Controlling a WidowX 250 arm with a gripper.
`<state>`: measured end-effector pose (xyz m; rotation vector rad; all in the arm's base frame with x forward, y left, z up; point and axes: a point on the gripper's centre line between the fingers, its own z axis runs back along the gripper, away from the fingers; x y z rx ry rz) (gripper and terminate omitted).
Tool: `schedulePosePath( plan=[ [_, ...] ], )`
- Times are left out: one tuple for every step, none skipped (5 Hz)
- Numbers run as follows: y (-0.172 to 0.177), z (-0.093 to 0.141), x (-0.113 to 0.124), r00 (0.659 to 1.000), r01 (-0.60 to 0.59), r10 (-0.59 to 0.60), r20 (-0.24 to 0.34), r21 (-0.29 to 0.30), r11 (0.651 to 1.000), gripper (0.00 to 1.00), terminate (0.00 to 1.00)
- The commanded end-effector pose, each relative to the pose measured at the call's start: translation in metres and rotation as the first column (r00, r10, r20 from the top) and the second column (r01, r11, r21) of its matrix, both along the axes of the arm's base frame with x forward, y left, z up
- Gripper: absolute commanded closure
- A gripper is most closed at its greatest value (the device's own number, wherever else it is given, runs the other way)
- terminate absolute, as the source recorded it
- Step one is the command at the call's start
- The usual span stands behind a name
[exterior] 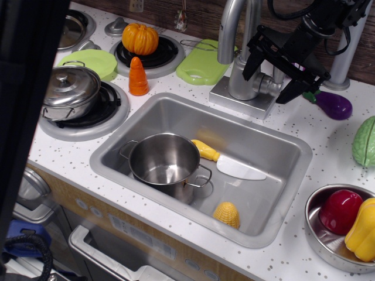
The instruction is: Turn lever vertical to front
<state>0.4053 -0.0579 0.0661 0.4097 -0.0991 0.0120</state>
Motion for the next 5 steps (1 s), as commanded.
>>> schedulePosePath(
  plan=[
    [0.001,0.032,0.016,0.991,0.008,-0.003,0.131,-0.036,0.999,0.00,0.00],
    [0.001,0.036,0.025,0.989,0.010,-0.005,0.145,-0.030,1.000,0.00,0.00],
    [0.006,0.038,0.035,0.988,0.026,-0.022,0.155,-0.027,0.999,0.00,0.00],
    [0.009,0.038,0.045,0.985,0.043,-0.037,0.168,-0.034,0.999,0.00,0.00],
    [0.010,0.036,0.054,0.985,0.044,-0.035,0.170,-0.051,0.998,1.00,0.00]
  ],
)
